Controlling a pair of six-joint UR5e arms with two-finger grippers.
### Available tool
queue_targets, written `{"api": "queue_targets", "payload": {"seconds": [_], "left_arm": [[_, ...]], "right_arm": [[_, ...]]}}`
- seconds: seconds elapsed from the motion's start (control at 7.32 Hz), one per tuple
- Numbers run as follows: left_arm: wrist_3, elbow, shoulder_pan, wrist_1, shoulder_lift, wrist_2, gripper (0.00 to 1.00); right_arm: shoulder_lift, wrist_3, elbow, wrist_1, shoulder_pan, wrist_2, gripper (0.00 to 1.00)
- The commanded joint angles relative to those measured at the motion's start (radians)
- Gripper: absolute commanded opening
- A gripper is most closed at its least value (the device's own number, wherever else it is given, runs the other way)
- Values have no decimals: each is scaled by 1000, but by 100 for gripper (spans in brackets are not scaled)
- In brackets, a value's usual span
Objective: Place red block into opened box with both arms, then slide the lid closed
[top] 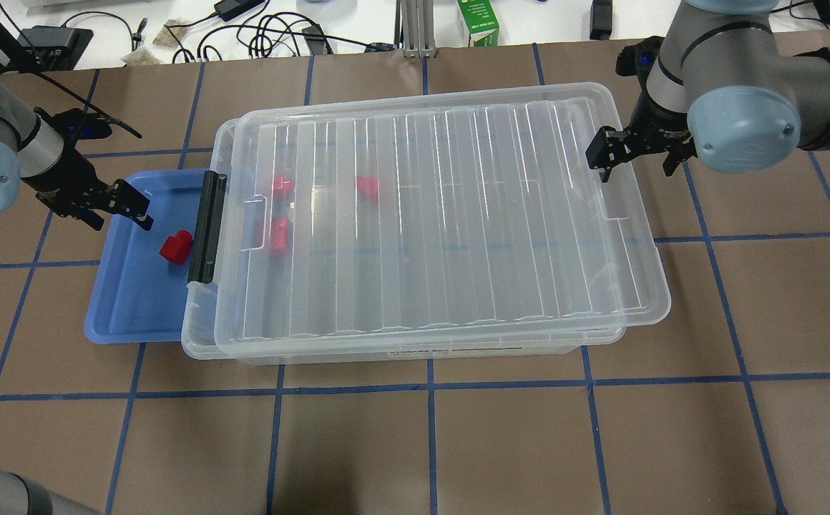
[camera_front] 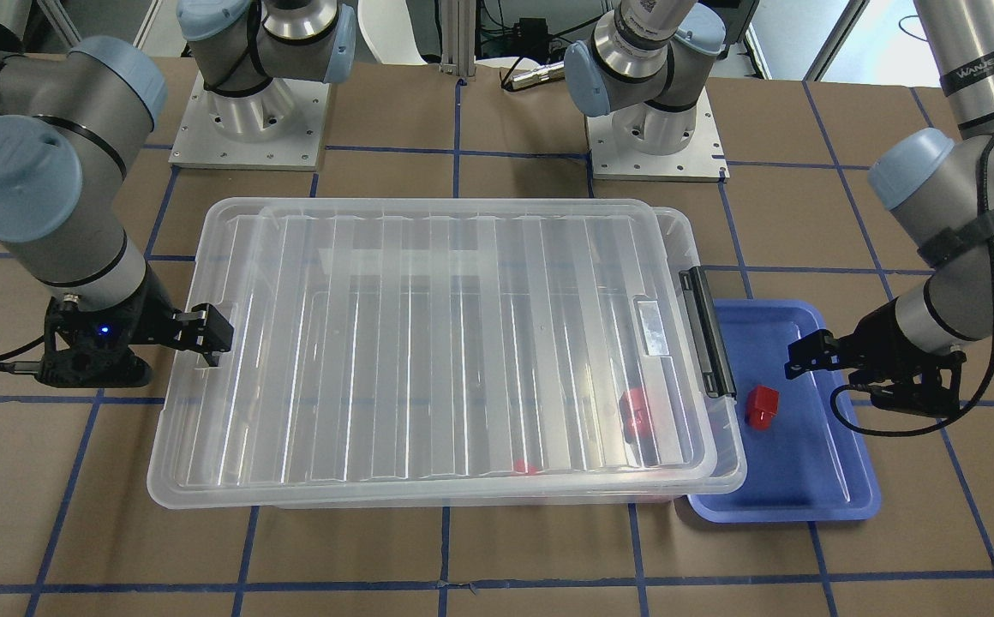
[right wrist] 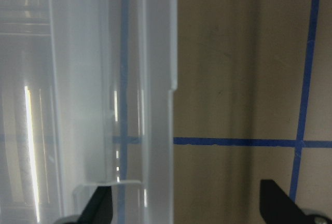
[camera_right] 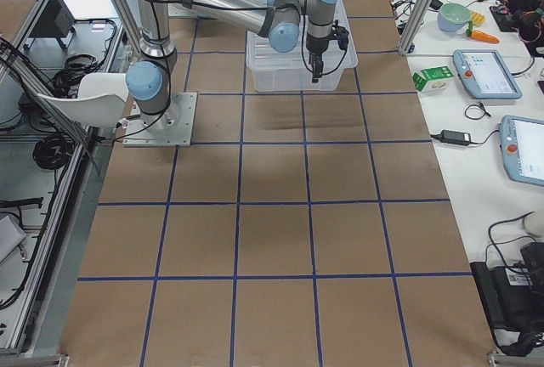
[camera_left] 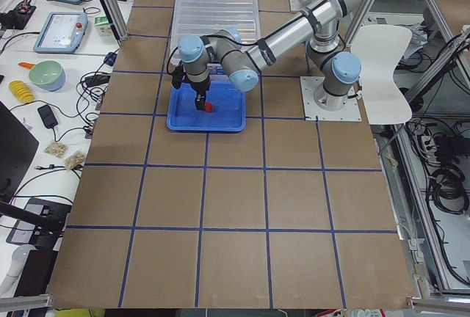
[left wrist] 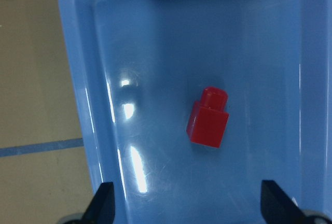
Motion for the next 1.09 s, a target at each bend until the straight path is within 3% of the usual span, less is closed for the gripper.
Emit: {"api": "queue_targets", "payload": {"seconds": [0.0, 0.96], "left_arm": [[39, 0, -6, 12, -31, -2, 100], [47, 0, -79, 69, -127, 10, 100]], "right_arm": [[-7, -29, -3, 3, -40, 9, 100], [-5, -91, -10, 9, -83, 6, 100]]}}
